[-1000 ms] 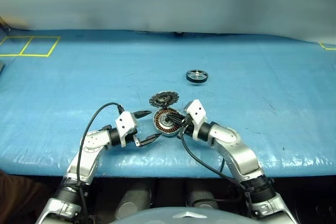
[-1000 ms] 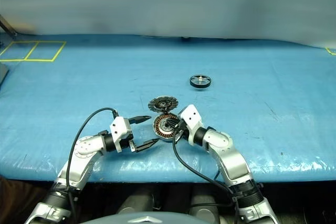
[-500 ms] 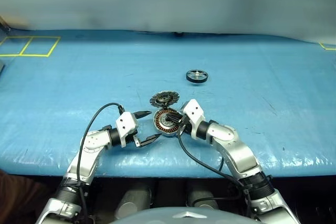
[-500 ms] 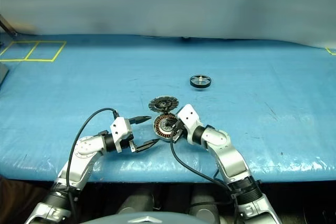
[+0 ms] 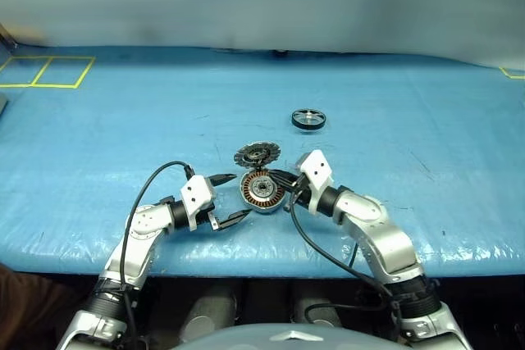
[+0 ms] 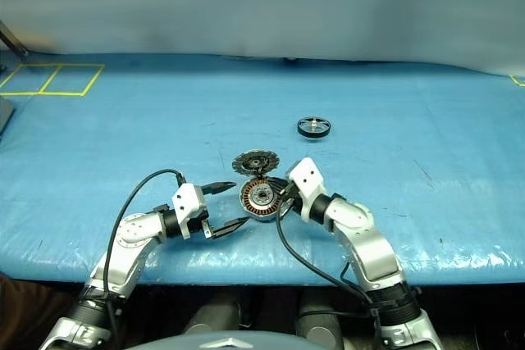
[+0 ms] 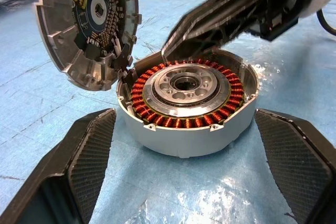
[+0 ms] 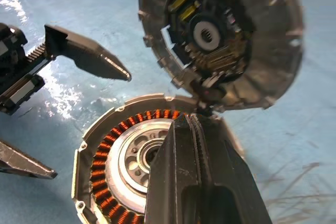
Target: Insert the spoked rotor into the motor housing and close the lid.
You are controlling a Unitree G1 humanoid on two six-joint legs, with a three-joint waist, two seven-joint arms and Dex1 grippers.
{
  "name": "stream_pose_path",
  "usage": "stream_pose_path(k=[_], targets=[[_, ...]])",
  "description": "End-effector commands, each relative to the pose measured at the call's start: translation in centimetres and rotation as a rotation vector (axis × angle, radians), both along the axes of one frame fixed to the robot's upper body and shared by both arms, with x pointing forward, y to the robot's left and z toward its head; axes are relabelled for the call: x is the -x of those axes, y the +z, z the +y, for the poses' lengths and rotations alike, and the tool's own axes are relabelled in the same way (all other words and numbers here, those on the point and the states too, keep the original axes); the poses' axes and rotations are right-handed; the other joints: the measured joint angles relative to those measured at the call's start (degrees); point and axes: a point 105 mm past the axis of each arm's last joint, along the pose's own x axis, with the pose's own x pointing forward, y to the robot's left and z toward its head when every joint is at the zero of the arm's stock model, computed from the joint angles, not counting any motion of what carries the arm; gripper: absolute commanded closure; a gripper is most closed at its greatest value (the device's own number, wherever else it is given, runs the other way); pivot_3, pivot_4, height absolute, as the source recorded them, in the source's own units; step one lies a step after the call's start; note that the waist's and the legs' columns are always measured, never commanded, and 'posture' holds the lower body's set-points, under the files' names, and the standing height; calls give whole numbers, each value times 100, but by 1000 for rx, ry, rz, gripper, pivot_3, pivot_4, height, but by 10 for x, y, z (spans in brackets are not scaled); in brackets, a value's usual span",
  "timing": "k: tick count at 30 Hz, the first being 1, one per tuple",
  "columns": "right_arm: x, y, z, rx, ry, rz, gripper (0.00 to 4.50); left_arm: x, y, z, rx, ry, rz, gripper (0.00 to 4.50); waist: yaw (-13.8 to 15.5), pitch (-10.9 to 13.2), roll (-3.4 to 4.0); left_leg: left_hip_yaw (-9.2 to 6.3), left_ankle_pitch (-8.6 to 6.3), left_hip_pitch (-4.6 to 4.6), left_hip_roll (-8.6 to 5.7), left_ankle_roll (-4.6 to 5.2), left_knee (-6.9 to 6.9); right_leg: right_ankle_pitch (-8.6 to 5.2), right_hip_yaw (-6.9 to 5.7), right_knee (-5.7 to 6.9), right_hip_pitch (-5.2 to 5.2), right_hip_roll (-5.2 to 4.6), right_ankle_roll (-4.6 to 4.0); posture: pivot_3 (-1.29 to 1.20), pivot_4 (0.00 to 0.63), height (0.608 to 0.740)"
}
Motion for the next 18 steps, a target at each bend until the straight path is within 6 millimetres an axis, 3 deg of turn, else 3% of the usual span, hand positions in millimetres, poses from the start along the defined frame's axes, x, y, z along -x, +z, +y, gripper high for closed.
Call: stream_pose_path(k=[1, 5, 9, 10, 18], targets=[[-7, 12, -31, 84, -77, -52, 4460, -2, 10, 0, 33, 4, -35, 0, 7, 0, -1, 0, 0, 0, 0, 0, 0, -1, -1, 0, 0, -1, 2, 0, 150, 740], [-21, 12, -60, 184, -168, -53, 4460, -3, 10, -1, 36, 5, -36, 0, 3, 1, -1, 0, 0, -1, 0, 0, -1, -2, -1, 0, -1, -3, 2, 0, 150, 740], [-54, 30, -81, 212, -286, -142, 3611, -4, 10, -2, 41, 8, -37, 0, -47, 3, 3, 3, 1, -1, 3, -1, -4, -3, 1, 1, -2, -2, 1, 0, 150, 740], [-63, 33, -84, 208, -302, -154, 3348, -4, 10, -2, 42, 10, -37, 0, -57, 5, 4, 4, 1, 0, 3, -2, -2, -3, 1, 2, -1, -2, 1, 0, 150, 740], [-122, 49, -86, 168, -332, -168, 3348, -6, 10, -2, 43, 23, -49, 0, -98, 6, 2, 3, 3, -1, 1, 0, -7, 12, -8, -3, -1, -3, -21, 0, 150, 740]])
